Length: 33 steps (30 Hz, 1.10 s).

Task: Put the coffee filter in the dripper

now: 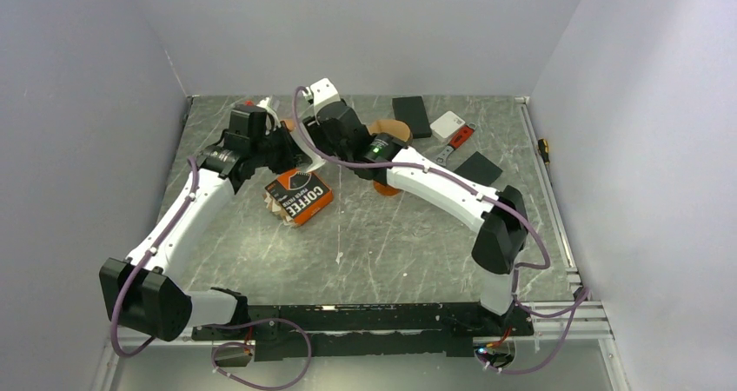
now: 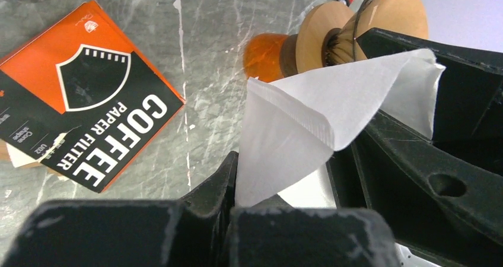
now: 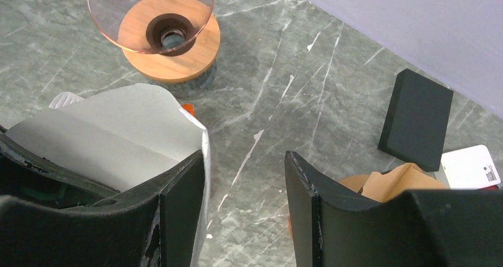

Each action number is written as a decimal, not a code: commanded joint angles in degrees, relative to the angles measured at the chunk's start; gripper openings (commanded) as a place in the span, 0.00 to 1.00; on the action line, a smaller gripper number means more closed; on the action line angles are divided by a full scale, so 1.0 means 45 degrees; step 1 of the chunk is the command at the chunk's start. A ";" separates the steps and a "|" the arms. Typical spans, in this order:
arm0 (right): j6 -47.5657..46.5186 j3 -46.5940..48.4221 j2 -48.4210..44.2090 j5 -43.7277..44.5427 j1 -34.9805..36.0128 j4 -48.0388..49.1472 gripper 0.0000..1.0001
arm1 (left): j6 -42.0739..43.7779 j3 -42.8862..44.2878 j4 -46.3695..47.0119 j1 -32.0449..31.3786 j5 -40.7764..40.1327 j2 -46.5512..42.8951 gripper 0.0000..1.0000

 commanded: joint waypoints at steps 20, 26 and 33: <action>0.3074 -0.1616 -0.3612 -0.8382 -0.2893 0.1771 0.90 | 0.2644 0.4771 -0.2571 0.0383 -0.0676 0.2566 0.00; 0.3567 -0.2332 -0.4481 -0.8909 -0.3837 0.2133 0.95 | 0.2885 0.6058 -0.3262 0.1675 0.0895 0.3811 0.05; 0.3468 -0.2475 -0.4766 -0.8898 -0.4201 0.1945 0.96 | 0.2935 0.7519 -0.4208 0.2954 0.1341 0.4829 0.07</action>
